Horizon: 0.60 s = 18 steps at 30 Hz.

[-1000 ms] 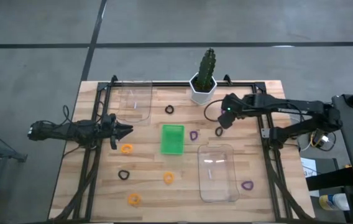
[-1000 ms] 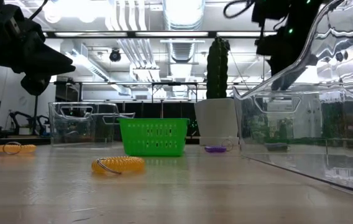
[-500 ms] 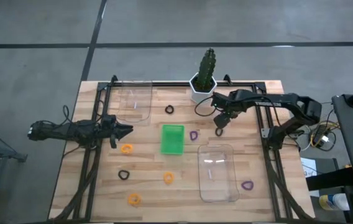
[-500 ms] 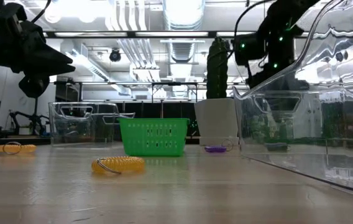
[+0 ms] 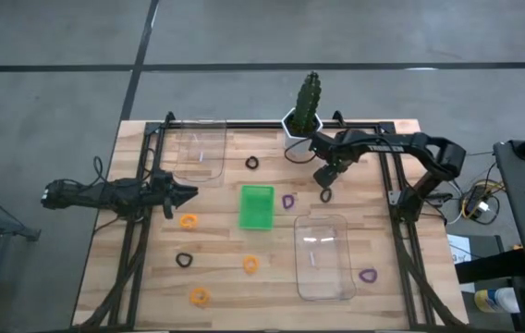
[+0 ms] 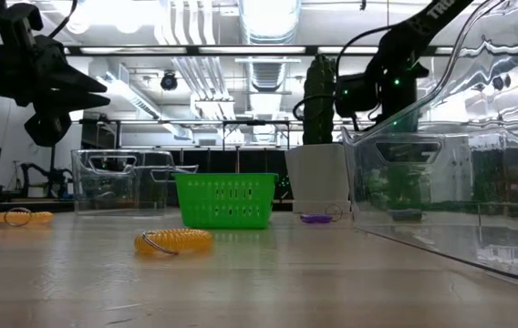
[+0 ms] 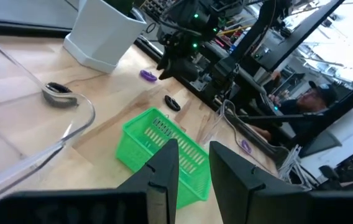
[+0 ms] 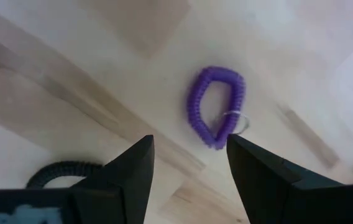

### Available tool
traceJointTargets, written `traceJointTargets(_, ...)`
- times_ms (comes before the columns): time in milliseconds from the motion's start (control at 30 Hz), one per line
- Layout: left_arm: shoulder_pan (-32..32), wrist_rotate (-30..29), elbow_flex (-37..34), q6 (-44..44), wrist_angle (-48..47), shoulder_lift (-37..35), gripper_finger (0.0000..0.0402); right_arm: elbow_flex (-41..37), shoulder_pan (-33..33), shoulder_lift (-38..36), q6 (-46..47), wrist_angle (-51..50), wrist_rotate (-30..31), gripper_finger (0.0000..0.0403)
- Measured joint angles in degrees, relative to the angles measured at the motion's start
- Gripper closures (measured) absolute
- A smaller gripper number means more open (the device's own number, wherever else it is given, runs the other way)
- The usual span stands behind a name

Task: Sort spring keychains
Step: Put the top purple spring keychain into the green bin

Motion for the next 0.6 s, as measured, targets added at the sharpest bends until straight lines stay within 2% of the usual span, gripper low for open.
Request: traceJointTargets(600,-0.01,0.00,0.02,-1.85,0.03,0.00,0.0319,-0.02,-1.82,3.70,-2.87,4.01,-2.44,0.0204)
